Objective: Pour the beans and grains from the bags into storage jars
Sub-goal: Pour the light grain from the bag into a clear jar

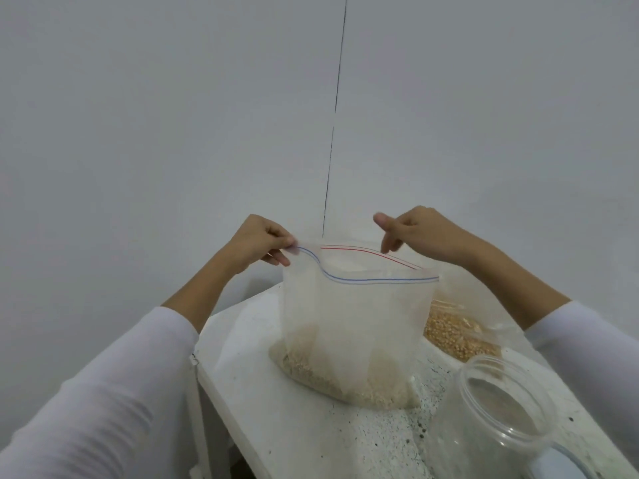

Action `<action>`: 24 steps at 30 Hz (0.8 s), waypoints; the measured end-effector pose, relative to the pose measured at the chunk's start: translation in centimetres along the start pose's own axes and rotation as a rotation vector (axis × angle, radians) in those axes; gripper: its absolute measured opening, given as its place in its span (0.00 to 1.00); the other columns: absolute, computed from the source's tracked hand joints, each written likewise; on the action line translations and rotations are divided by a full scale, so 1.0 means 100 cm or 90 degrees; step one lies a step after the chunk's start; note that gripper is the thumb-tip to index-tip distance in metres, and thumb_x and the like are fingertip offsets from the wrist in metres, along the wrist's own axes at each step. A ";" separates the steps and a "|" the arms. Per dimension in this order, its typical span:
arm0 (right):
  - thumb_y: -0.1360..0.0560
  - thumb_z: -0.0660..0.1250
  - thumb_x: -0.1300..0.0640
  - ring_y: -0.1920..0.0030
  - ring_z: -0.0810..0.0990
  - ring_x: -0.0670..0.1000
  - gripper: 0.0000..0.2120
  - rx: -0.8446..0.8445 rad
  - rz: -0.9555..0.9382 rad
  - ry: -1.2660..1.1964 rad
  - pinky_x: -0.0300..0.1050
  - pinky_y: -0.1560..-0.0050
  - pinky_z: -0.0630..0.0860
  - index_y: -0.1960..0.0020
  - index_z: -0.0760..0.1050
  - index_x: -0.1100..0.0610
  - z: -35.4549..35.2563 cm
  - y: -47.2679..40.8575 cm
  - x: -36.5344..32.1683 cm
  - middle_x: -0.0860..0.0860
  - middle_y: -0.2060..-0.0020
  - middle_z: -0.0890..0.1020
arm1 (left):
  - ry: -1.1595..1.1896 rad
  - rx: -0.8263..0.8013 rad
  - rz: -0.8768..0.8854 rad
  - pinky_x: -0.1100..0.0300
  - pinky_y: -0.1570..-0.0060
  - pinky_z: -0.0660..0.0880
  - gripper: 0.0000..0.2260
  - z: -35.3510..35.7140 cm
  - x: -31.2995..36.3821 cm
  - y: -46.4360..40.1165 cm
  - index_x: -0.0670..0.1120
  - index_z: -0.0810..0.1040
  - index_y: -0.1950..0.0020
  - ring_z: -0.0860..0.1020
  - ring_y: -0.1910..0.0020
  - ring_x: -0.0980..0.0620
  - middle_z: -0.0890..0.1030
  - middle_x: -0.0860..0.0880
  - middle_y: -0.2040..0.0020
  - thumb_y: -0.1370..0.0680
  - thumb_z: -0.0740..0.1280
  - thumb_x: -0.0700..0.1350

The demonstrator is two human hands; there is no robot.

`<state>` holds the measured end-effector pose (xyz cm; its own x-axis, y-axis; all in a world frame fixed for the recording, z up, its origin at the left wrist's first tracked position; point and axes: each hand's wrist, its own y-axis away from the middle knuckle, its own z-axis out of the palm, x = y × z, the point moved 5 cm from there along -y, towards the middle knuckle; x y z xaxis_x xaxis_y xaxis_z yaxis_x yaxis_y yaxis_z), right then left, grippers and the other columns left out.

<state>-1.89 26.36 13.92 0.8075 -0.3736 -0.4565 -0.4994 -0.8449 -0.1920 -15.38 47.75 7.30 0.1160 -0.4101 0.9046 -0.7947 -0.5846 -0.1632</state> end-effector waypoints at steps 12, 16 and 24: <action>0.26 0.62 0.35 0.67 0.70 0.50 0.26 -0.142 0.013 0.214 0.43 0.64 0.63 0.67 0.71 0.58 0.073 -0.053 -0.052 0.49 0.71 0.71 | -0.062 0.063 0.086 0.69 0.74 0.67 0.06 0.012 0.019 0.012 0.43 0.83 0.61 0.72 0.73 0.59 0.81 0.52 0.68 0.25 0.69 0.38; 0.27 0.70 0.52 0.63 0.72 0.48 0.11 -0.139 -0.003 0.140 0.42 0.61 0.68 0.59 0.84 0.60 0.074 -0.065 -0.052 0.47 0.71 0.76 | -0.004 0.067 0.072 0.72 0.70 0.69 0.04 0.014 0.007 0.013 0.44 0.81 0.60 0.73 0.69 0.60 0.82 0.51 0.64 0.25 0.71 0.40; 0.29 0.73 0.47 0.67 0.68 0.50 0.17 -0.183 0.050 0.081 0.40 0.67 0.64 0.60 0.81 0.62 0.079 -0.056 -0.057 0.53 0.68 0.70 | 0.094 0.102 0.058 0.73 0.63 0.72 0.05 0.014 0.002 0.012 0.41 0.81 0.64 0.77 0.68 0.61 0.82 0.50 0.67 0.29 0.73 0.36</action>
<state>-6.18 36.26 10.77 0.8118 -0.4715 -0.3445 -0.4675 -0.8783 0.1006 -15.40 45.97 6.77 -0.0492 -0.3669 0.9290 -0.6914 -0.6587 -0.2968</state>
